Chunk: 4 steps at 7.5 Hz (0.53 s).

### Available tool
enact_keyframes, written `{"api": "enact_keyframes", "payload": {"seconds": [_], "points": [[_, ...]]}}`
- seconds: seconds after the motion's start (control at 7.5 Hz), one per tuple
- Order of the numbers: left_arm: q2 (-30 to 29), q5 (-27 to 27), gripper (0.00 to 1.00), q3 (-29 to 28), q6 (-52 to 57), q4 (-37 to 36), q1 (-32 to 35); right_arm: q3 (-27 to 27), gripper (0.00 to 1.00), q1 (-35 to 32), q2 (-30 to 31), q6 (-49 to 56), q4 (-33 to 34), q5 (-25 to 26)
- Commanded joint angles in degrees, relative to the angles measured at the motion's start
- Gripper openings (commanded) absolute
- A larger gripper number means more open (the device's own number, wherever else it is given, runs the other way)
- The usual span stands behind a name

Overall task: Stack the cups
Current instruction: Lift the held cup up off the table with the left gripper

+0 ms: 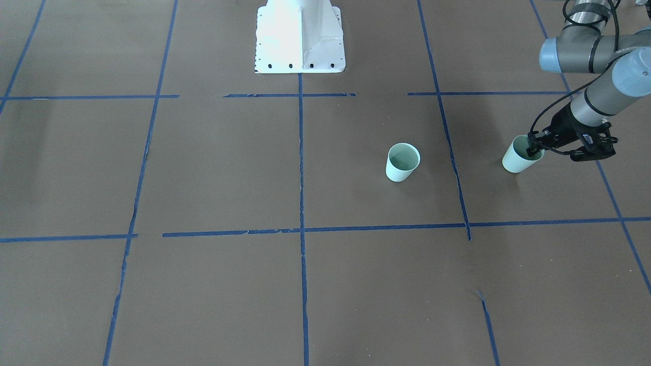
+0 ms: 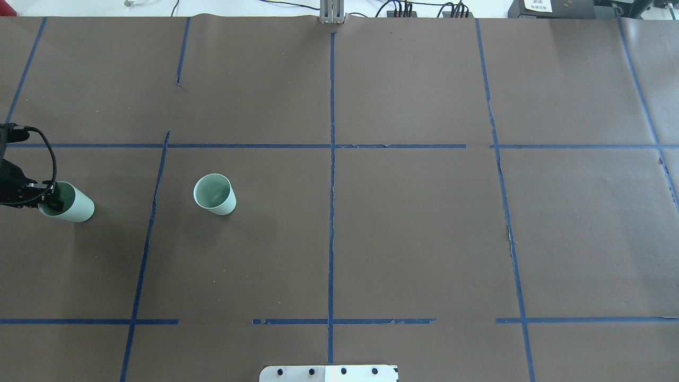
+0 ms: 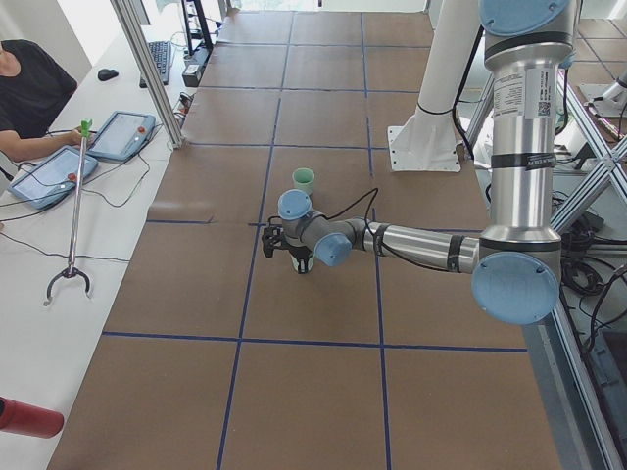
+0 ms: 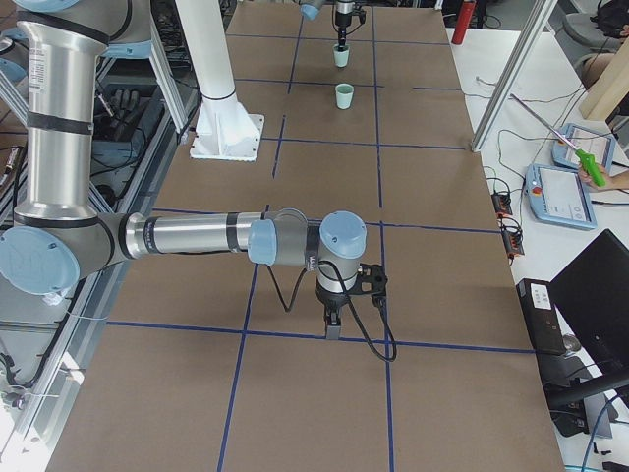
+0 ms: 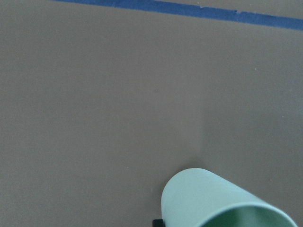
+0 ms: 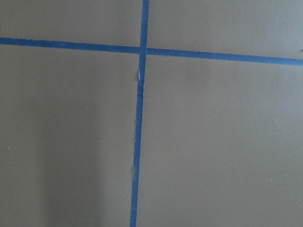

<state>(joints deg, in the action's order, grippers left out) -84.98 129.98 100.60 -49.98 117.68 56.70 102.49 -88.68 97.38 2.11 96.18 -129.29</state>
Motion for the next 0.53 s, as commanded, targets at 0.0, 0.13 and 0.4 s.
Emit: {"api": "enact_keyframes", "payload": {"seconds": [0.0, 0.13, 0.4], "points": [[1.6, 0.3, 0.0, 9.6, 0.6, -9.3, 3.1, 0.0, 1.0, 0.0, 0.0, 0.0, 0.0, 0.0], [0.7, 0.2, 0.0, 14.3, 0.7, -18.2, 6.8, 0.1, 1.0, 0.0, 0.0, 0.0, 0.0, 0.0], [-8.9, 0.3, 0.0, 18.0, 0.6, -33.4, 8.0, 0.1, 1.0, 0.0, 0.0, 0.0, 0.0, 0.0]]}}
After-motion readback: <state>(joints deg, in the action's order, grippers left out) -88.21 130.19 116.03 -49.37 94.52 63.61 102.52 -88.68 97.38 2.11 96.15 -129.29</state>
